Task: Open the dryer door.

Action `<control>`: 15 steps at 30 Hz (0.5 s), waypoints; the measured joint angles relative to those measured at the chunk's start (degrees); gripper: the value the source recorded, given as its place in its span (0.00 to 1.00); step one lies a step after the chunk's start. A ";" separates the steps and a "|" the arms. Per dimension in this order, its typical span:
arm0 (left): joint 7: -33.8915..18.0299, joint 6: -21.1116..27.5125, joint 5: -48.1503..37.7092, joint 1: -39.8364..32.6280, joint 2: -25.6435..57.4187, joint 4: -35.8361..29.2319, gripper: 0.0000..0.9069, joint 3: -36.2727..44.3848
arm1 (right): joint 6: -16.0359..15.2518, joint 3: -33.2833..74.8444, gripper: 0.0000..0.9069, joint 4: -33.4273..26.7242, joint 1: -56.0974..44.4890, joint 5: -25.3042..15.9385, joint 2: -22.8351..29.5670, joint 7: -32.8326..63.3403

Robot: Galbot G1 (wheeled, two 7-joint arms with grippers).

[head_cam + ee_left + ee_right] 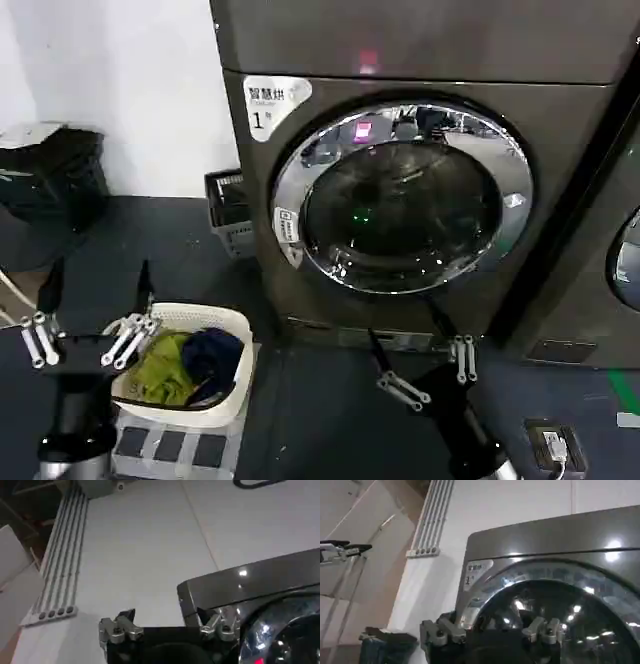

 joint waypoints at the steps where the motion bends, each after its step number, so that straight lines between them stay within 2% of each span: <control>1: -0.02 0.00 0.00 0.05 0.00 -0.02 1.00 -0.06 | -0.48 0.15 1.00 -0.06 0.12 0.53 -0.13 -0.40; 3: -0.02 0.02 0.01 0.05 -0.05 -0.02 1.00 -0.08 | -2.30 0.88 1.00 -0.40 0.73 1.93 -0.62 -0.96; 8: -0.59 1.17 0.20 0.11 -0.13 -0.25 1.00 0.69 | -9.40 3.98 1.00 -3.24 4.97 6.33 -3.88 -2.84; 13: -0.24 1.12 -0.08 1.02 -0.06 -0.39 1.00 1.22 | -13.30 4.03 1.00 -9.45 12.51 9.49 -9.36 -5.67; 15: -0.38 1.15 -0.33 1.28 -0.01 -0.41 1.00 0.97 | -13.78 3.44 1.00 -11.91 15.41 10.96 -11.08 -7.34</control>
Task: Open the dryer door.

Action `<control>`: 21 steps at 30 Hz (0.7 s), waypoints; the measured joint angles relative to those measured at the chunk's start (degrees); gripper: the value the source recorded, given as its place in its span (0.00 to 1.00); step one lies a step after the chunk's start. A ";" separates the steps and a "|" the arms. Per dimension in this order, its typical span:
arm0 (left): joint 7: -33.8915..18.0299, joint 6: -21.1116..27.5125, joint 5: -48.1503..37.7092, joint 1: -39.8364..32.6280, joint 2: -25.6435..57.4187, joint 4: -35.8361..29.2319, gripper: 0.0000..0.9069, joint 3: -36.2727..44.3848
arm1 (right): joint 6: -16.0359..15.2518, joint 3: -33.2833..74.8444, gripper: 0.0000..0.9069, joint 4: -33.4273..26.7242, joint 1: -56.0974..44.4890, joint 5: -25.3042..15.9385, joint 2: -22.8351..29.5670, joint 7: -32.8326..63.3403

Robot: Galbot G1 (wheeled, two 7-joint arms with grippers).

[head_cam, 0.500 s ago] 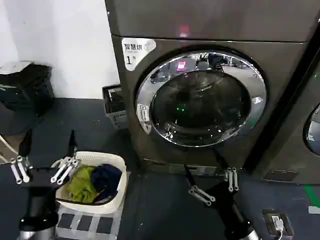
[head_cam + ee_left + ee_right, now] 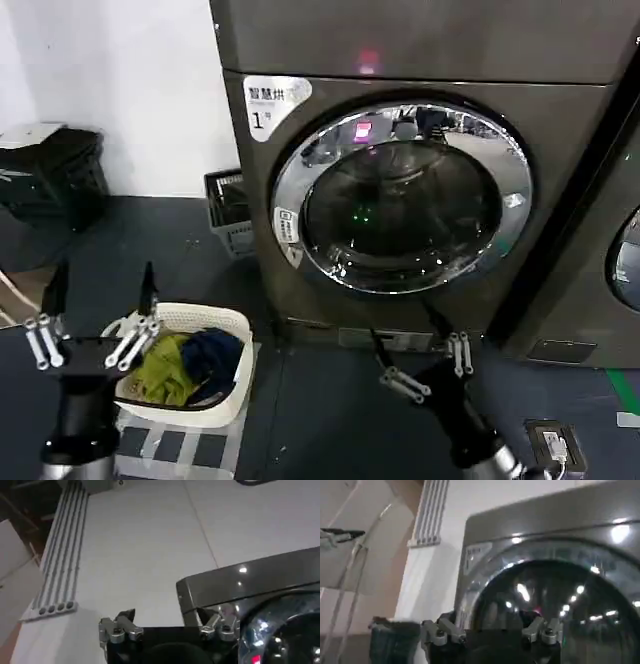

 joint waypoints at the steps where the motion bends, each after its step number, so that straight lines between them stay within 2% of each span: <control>1: -0.14 -0.01 -0.41 0.17 0.03 -0.07 1.00 -0.29 | -0.15 -0.47 1.00 -1.27 1.51 0.74 -0.88 -0.87; 10: -0.39 -0.38 -1.47 1.43 -0.38 -0.44 1.00 -1.85 | -4.30 -4.75 1.00 -10.38 14.01 9.35 -7.85 -5.45; 15: -0.29 -0.42 -2.05 1.49 -0.47 -0.30 1.00 -2.81 | -4.87 -8.68 1.00 -14.61 20.64 10.21 -10.17 -6.53; 21: -0.13 -0.62 -1.36 2.29 -1.27 -0.19 1.00 -2.63 | -5.41 -15.53 1.00 -21.28 30.25 10.47 -10.44 -6.64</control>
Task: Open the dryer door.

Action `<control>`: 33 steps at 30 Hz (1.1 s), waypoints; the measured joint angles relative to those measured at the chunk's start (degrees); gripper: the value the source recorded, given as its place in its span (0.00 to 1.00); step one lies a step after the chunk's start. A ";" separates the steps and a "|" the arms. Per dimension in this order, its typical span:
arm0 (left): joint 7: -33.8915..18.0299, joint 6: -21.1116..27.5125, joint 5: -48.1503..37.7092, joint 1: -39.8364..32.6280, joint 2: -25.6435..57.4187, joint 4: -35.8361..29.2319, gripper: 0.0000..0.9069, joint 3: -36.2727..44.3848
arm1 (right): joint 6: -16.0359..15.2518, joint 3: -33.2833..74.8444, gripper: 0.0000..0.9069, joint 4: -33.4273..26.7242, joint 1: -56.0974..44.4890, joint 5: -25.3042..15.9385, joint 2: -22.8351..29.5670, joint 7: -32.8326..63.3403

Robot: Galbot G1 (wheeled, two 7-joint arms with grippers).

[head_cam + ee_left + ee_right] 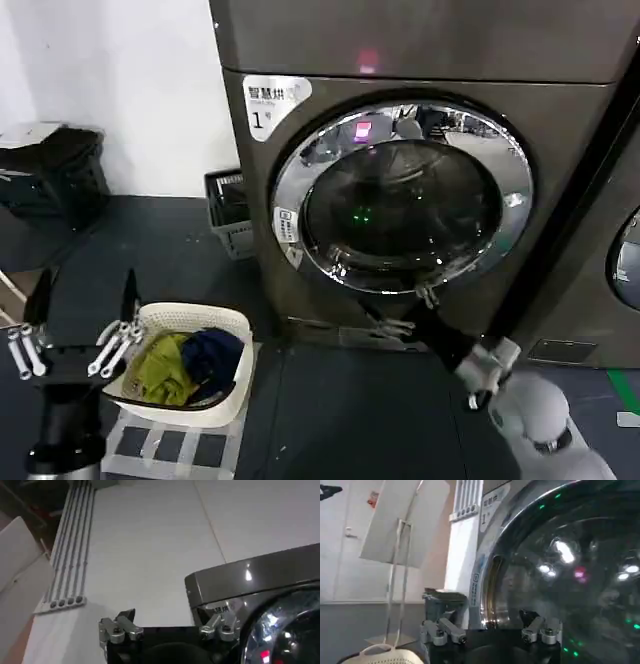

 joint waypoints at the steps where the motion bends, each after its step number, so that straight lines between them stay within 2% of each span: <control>1: 0.01 -0.05 0.13 0.15 -0.03 0.00 1.00 -0.01 | -0.19 -1.20 1.00 -1.18 1.51 0.04 0.21 0.09; 8: 0.04 -0.12 0.32 0.37 -0.08 0.26 1.00 -0.21 | -1.28 -8.00 1.00 -7.57 9.39 0.40 2.25 0.69; 13: 0.02 -0.32 0.54 0.85 -0.21 0.37 1.00 -0.14 | -2.01 -11.59 1.00 -11.10 13.78 -1.72 3.74 1.72; 25: -0.54 -0.55 2.56 1.17 -0.71 0.40 1.00 0.46 | -3.12 -16.99 1.00 -16.25 21.59 -1.70 6.96 2.36; 33: -0.60 2.93 3.32 1.33 -0.61 0.39 1.00 0.55 | -3.46 -19.18 1.00 -18.75 24.40 -0.98 8.16 -0.53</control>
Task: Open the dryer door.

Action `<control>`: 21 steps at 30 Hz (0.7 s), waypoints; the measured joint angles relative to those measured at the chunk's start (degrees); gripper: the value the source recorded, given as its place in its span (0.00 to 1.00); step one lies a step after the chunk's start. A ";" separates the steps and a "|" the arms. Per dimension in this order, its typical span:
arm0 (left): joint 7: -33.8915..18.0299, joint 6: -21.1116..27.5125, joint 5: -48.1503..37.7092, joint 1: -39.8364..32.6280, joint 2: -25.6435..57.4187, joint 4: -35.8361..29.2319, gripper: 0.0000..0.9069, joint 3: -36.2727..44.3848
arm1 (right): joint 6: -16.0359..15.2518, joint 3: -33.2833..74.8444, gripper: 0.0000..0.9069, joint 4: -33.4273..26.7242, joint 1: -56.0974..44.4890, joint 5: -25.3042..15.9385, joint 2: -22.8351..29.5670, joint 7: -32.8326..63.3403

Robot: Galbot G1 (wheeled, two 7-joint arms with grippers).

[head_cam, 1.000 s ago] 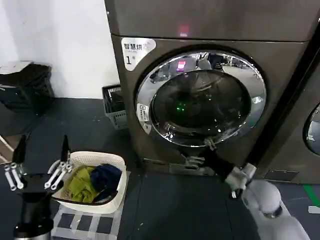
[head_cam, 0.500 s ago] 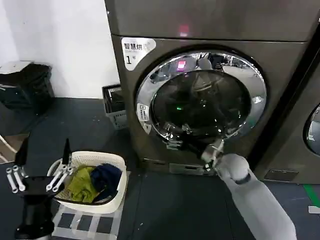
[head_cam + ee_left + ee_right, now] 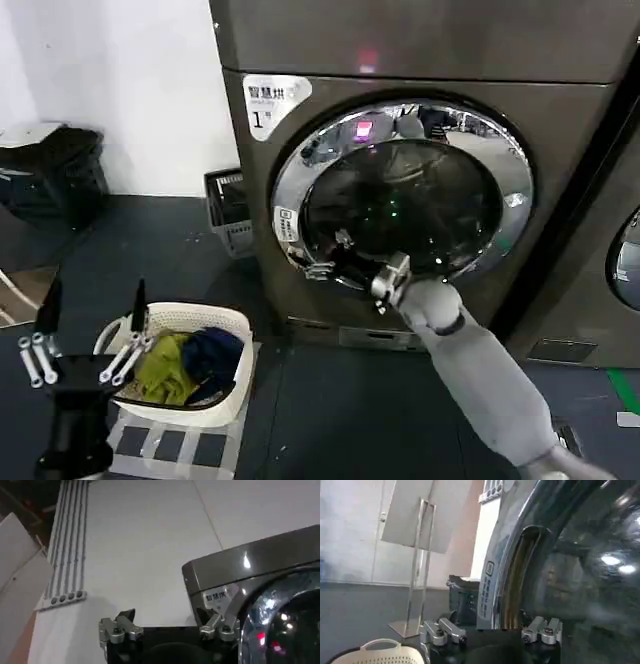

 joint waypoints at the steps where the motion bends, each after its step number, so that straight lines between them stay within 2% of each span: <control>1: -0.16 0.78 0.00 0.00 0.00 -0.07 1.00 -0.08 | -0.04 -0.21 1.00 -0.01 0.15 0.47 -0.04 -0.53; 7: 0.30 6.77 -1.87 -0.58 0.62 -0.70 1.00 -0.35 | 1.57 0.05 1.00 -0.79 0.23 2.57 -0.88 -6.26; 12: -0.91 11.31 -5.16 -2.42 2.22 0.83 1.00 -0.90 | 1.43 1.18 1.00 1.02 -1.72 3.83 -2.95 -11.60; 17: -0.52 13.16 -12.12 -6.07 5.92 3.14 1.00 -3.32 | 0.88 2.65 1.00 3.61 -3.84 6.69 -5.26 -17.21; 21: 3.59 9.93 -19.51 -9.26 12.10 7.52 1.00 -5.78 | 0.49 3.94 1.00 5.79 -5.89 7.87 -7.34 -21.37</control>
